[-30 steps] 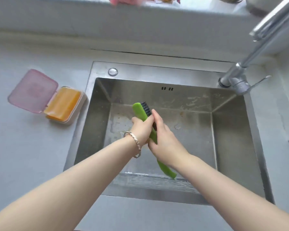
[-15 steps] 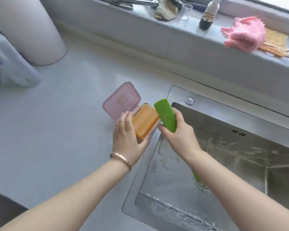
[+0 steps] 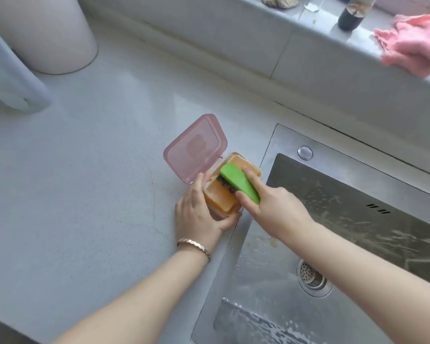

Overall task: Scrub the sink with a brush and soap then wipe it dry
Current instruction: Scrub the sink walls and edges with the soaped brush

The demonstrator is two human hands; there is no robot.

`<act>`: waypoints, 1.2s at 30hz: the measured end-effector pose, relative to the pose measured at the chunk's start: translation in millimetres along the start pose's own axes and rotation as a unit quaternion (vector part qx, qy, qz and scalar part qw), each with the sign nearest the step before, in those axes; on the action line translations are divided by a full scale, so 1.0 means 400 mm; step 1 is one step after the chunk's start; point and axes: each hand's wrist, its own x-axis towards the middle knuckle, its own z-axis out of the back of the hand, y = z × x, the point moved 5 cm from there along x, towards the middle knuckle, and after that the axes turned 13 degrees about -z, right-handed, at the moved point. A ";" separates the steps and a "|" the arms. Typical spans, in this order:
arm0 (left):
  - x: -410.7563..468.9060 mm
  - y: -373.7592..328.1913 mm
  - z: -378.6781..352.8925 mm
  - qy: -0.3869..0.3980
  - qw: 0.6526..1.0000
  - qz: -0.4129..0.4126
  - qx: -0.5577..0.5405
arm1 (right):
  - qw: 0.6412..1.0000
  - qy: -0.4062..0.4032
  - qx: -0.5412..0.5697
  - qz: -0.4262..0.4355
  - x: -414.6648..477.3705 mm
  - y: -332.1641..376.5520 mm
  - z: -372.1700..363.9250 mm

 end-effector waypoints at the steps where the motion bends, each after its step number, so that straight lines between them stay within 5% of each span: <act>1: 0.000 0.003 -0.004 0.003 1.000 -0.004 0.005 | 0.999 -0.021 0.011 -0.026 0.034 -0.017 0.022; 3: 0.000 0.008 -0.009 0.011 1.000 -0.001 0.009 | 0.998 -0.042 -0.005 -0.035 0.054 -0.014 0.033; 7: 0.001 0.006 -0.009 -0.001 1.000 0.006 0.004 | 0.990 0.006 -0.092 0.107 -0.057 0.044 -0.024; 12: -0.001 0.002 -0.008 0.013 0.999 0.012 0.029 | 0.999 -0.039 -0.027 -0.024 0.075 -0.025 0.046; 16: 0.001 0.007 -0.013 0.008 1.000 0.010 0.023 | 0.989 0.003 -0.085 0.123 -0.049 0.033 -0.027; 20: 0.001 -0.004 -0.006 0.016 0.999 0.006 0.050 | 0.998 -0.035 -0.059 0.012 0.058 -0.007 0.039; 25: 0.003 -0.004 -0.006 0.015 0.999 0.014 0.042 | 0.989 -0.004 -0.083 0.125 -0.051 0.040 -0.034; 28: 0.003 -0.009 -0.005 0.021 0.998 -0.001 0.056 | 0.996 -0.037 -0.074 0.020 0.053 -0.011 0.034; 33: 0.003 0.005 -0.007 0.029 0.999 0.010 0.036 | 0.988 -0.015 -0.090 0.122 -0.039 0.040 -0.025; 36: 0.005 0.005 -0.001 0.040 0.999 -0.010 0.033 | 0.996 -0.048 -0.072 0.019 0.052 -0.010 0.036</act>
